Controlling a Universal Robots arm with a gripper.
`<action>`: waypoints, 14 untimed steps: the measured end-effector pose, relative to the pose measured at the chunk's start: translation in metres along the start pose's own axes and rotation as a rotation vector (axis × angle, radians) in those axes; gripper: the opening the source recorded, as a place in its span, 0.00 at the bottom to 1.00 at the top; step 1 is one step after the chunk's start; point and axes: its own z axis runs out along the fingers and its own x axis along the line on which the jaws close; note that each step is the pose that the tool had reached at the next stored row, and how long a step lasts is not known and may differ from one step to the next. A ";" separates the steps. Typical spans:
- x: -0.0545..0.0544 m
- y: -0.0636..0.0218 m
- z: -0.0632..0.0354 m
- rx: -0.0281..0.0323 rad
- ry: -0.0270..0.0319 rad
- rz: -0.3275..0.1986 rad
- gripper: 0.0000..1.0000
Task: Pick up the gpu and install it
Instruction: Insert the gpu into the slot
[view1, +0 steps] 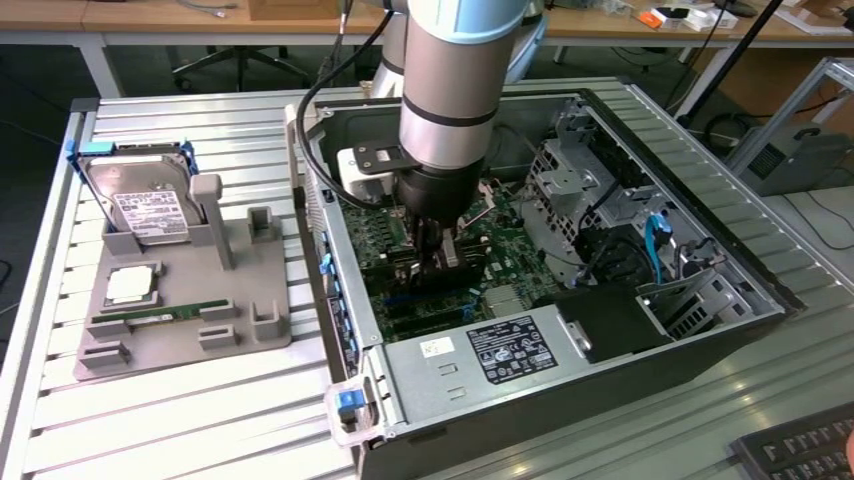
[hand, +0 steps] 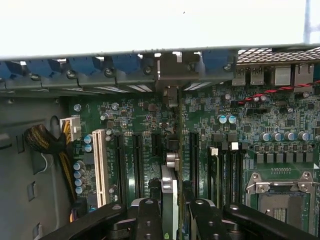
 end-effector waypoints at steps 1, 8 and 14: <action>0.000 0.0000 0.0002 0.0002 -0.0004 0.000 0.27; 0.000 0.0000 0.0001 -0.0007 -0.0256 0.001 0.27; 0.000 -0.0001 -0.0004 -0.0007 -0.0351 0.001 0.27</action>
